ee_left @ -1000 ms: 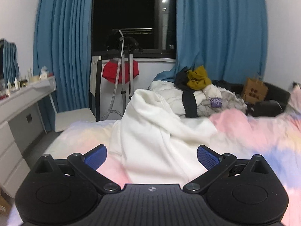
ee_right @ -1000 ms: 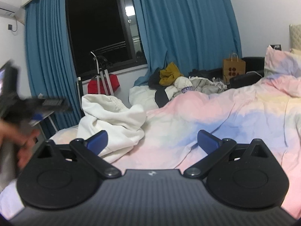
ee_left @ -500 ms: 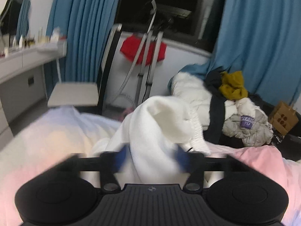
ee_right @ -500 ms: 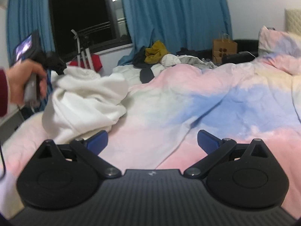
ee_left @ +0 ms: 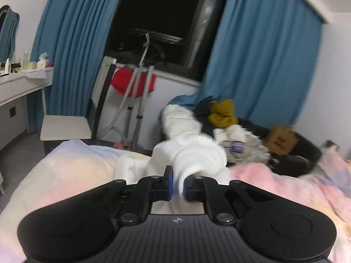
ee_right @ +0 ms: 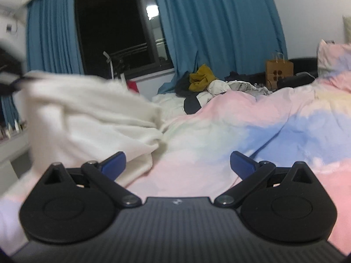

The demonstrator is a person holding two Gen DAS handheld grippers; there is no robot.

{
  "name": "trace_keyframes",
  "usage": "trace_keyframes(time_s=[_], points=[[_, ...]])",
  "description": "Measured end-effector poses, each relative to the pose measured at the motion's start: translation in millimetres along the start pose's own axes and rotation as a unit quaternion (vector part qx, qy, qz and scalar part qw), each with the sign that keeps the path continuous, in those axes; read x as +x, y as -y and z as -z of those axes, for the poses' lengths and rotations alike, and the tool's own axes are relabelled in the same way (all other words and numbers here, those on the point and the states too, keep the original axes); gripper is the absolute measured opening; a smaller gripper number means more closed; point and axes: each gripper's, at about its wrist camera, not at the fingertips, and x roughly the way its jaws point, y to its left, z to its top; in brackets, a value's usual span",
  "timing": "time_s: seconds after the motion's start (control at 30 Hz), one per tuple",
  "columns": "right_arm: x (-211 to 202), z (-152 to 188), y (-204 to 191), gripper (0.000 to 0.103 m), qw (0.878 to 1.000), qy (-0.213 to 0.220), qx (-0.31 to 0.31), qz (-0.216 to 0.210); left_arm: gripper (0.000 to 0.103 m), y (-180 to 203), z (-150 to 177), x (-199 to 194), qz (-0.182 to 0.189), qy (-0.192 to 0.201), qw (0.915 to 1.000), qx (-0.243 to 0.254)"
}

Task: Fold clothes
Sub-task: 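Grasp the white garment's elastic cuff with the left gripper and lift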

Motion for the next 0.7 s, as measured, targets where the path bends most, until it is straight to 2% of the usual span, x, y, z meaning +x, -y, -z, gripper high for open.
trace_keyframes(time_s=[0.1, 0.2, 0.27, 0.33, 0.37, 0.43, 0.5, 0.57, 0.7], points=[[-17.0, -12.4, 8.2, 0.103, 0.999, 0.006, 0.049, -0.016, 0.010, -11.1, 38.2, -69.6, 0.001, -0.022, 0.9998, -0.002], [-33.1, -21.6, 5.1, 0.103, 0.997, -0.003, 0.066, -0.040, 0.010, -37.8, 91.6, -120.9, -0.022, -0.051, 0.9984, -0.012], [-42.6, -25.4, -2.4, 0.103, 0.997, -0.014, 0.059, -0.048, 0.010, -56.0, 121.2, -139.5, -0.036, -0.075, 0.9963, -0.024], [-49.4, -27.4, -10.9, 0.103, 0.996, -0.032, 0.062, -0.061, 0.013, -71.1, 141.8, -154.4, -0.034, -0.089, 0.9949, -0.036], [-52.5, -27.4, -14.1, 0.103, 0.995, -0.043, 0.067, -0.067, 0.017, -76.6, 148.1, -161.2, -0.029, -0.090, 0.9947, -0.041], [-60.3, -26.1, -24.2, 0.103, 0.993, -0.062, 0.067, -0.077, 0.026, -80.4, 146.7, -180.8, -0.012, -0.066, 0.9965, -0.051], [-68.1, -24.9, -35.7, 0.103, 0.992, -0.074, 0.053, -0.087, 0.057, -81.9, 142.0, -196.7, 0.005, -0.043, 0.9975, -0.056], [-78.1, -24.8, -48.0, 0.103, 0.992, -0.076, 0.034, -0.097, 0.069, -83.4, 134.8, -201.7, 0.012, -0.039, 0.9969, -0.067], [-86.6, -23.9, -61.3, 0.103, 0.992, -0.069, 0.013, -0.109, 0.080, -93.0, 110.3, -193.8, 0.000, -0.050, 0.9926, -0.110]])
